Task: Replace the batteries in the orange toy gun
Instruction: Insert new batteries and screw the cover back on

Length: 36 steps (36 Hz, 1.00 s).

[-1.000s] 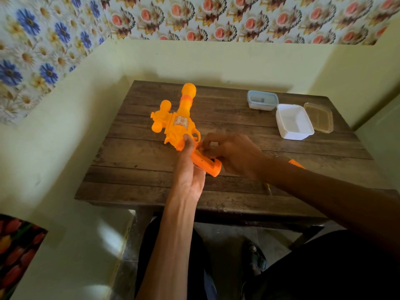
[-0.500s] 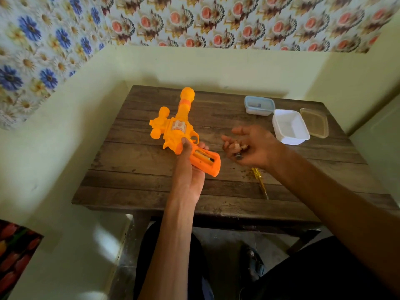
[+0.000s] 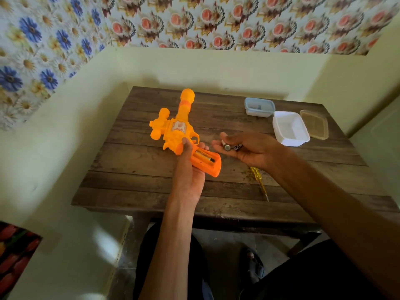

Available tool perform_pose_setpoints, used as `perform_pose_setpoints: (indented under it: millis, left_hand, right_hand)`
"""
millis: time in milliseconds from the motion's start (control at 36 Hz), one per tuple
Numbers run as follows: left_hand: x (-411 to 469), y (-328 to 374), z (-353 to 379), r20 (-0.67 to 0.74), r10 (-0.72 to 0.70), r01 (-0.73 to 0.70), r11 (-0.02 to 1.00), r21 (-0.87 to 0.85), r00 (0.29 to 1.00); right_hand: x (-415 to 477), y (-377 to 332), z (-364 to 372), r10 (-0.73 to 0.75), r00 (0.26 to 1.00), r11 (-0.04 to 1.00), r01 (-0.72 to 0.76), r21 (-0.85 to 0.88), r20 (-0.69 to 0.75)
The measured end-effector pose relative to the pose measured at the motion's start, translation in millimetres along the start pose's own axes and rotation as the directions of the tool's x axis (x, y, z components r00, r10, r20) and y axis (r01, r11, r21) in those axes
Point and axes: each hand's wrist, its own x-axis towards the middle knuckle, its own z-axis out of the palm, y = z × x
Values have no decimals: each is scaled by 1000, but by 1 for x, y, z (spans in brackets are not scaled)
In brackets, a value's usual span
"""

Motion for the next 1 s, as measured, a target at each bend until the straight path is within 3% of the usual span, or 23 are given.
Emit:
perform_pose_setpoints:
  millis: [56,111,167,250,278,333,583,750,861,1000]
  left_hand:
    - [1,0,0,-4,-8,8,1000,-19,1000]
    - [0,-1,1,17,-3,4,1000,-13,1000]
    - [-2,1,1,67,2,-1,1000,-18,998]
    - [-2,3,2,70,-31,37,995,-88,997]
    - [-2,3,2,59,-41,47,993,-109,997]
    - [-3,4,2,37,-62,67,990,-126,997]
    - [-4,9,7,-24,-128,120,971,-204,991]
    - [2,7,-4,-25,-94,89,986,-140,995]
    - [2,7,-8,3,-86,86,989,-124,996]
    - [0,2,-2,27,-80,82,993,-81,996]
  right_hand:
    - [-3,2,1,-101,994,965,105,-239,31]
    - [-5,5,2,-233,969,857,243,-454,80]
    - [-3,9,4,-387,907,607,386,-694,165]
    - [3,17,11,-547,744,84,504,-859,383]
    - [3,21,14,-576,689,-19,528,-849,441]
    - [5,32,16,-625,579,-128,586,-800,524]
    - [2,45,18,-621,516,-238,594,-769,591]
    - [-8,31,20,-334,620,-402,587,-702,710]
    - [-18,15,15,-218,646,-397,626,-671,732]
    - [-3,14,12,-370,663,-267,595,-758,651]
